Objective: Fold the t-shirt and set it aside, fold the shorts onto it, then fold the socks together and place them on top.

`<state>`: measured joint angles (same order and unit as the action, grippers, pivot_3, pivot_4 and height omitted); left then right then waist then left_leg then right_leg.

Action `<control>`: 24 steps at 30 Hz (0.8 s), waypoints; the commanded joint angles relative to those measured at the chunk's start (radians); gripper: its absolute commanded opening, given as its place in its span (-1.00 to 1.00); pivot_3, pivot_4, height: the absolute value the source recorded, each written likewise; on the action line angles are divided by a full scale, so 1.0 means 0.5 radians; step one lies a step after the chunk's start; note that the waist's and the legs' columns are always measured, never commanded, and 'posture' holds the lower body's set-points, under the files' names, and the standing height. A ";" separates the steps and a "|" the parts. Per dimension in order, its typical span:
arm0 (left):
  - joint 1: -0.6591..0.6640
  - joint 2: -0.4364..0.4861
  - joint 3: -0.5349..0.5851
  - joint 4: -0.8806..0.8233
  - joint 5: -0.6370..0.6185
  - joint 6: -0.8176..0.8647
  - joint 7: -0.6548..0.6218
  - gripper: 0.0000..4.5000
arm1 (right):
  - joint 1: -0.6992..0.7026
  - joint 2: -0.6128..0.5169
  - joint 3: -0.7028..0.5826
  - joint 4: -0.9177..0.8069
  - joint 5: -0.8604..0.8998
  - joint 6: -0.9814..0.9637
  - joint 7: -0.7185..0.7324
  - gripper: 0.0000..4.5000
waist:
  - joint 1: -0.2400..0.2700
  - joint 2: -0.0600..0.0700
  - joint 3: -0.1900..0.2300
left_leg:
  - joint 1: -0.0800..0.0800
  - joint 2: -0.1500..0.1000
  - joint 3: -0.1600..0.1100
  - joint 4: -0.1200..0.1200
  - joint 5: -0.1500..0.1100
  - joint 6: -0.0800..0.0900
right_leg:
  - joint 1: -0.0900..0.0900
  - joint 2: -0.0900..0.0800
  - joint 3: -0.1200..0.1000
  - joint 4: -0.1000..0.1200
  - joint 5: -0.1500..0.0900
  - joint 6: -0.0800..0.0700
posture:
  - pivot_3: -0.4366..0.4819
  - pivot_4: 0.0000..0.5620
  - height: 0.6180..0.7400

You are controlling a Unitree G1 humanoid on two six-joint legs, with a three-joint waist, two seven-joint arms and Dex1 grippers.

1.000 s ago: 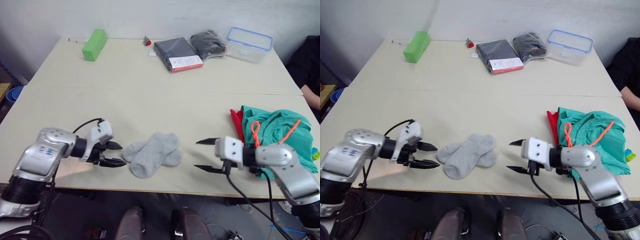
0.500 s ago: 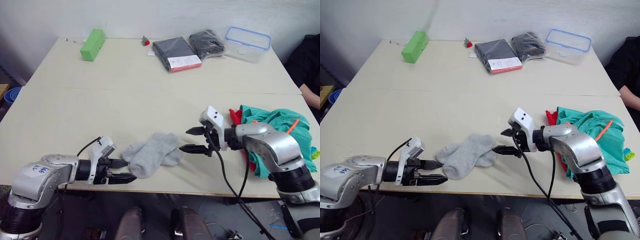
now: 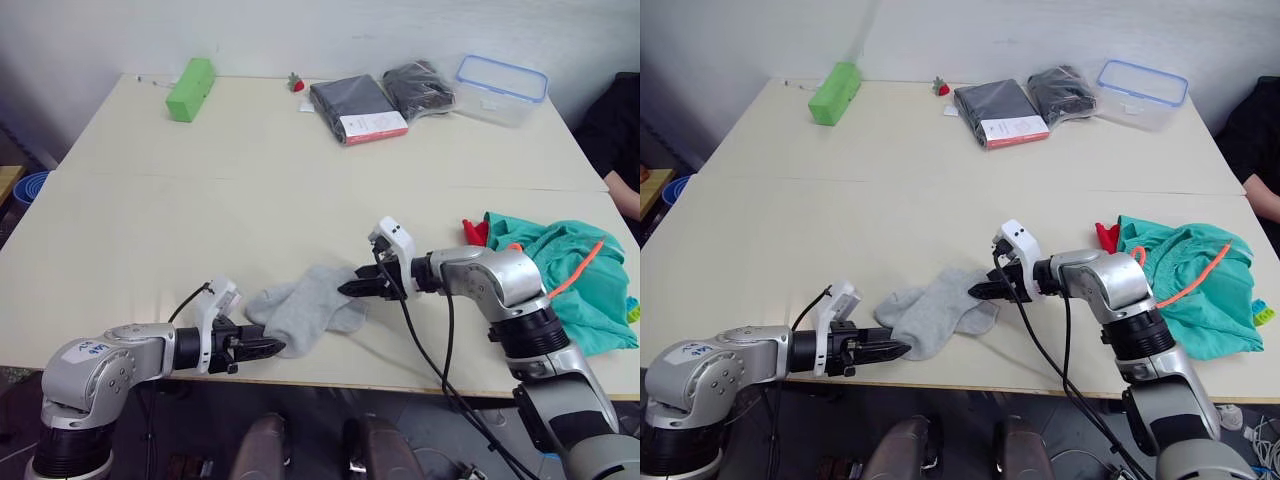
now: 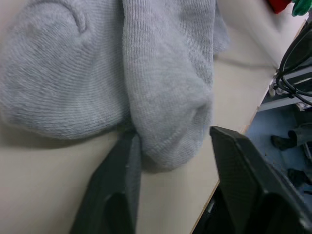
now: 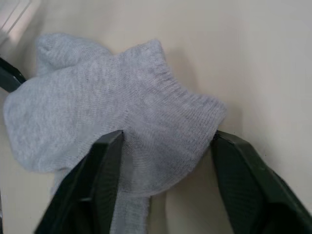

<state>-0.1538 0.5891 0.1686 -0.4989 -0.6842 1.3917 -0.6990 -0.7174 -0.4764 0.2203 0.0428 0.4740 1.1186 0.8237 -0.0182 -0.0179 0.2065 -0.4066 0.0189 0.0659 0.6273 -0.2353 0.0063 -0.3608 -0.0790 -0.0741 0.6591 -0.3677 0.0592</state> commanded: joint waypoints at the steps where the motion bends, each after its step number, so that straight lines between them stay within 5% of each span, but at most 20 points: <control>1: 0.003 -0.017 -0.027 -0.016 -0.078 0.011 0.016 -0.51 | -0.023 0.017 -0.100 -0.040 0.053 0.034 -0.019 -0.39 | -0.008 0.000 0.000 | 0.000 0.000 0.000 0.000 0.000 0.000 | 0.000 0.000 0.000 0.000 0.000 0.000 | -0.05 -0.47 1.00; 5: -0.001 -0.028 -0.038 -0.023 -0.116 0.012 0.040 -1.00 | -0.006 -0.001 -0.124 -0.085 0.063 0.025 -0.010 -0.99 | -0.016 0.000 0.000 | 0.000 0.000 0.000 -0.001 0.000 0.000 | 0.000 0.000 0.000 0.000 0.000 0.000 | -0.05 -0.47 1.00; 17: -0.114 0.139 0.061 -0.128 -0.416 0.086 -0.033 -1.00 | 0.158 -0.052 -0.439 -0.512 0.326 0.146 -0.074 -0.99 | -0.019 0.000 0.000 | 0.000 0.000 0.000 -0.006 -0.001 0.000 | -0.001 0.000 0.000 -0.003 0.000 0.000 | -0.05 -0.47 1.00; 24: -0.376 0.677 -0.043 0.043 -0.448 -0.060 -0.429 -1.00 | 0.330 -0.109 -0.656 -0.876 0.525 0.346 -0.210 -0.99 | -0.016 -0.001 0.001 | 0.000 0.000 0.002 -0.012 0.004 -0.007 | -0.005 0.001 0.002 -0.005 0.000 0.000 | -0.05 -0.47 1.00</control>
<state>-0.3119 0.8751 0.1479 -0.5100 -0.9024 1.4044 -0.8332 -0.5650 -0.5151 -0.0551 -0.3117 0.6859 1.2600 0.7328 -0.0262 -0.0182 0.2068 -0.4070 0.0191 0.0667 0.6198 -0.2332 0.0020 -0.3638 -0.0784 -0.0731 0.6563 -0.3678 0.0591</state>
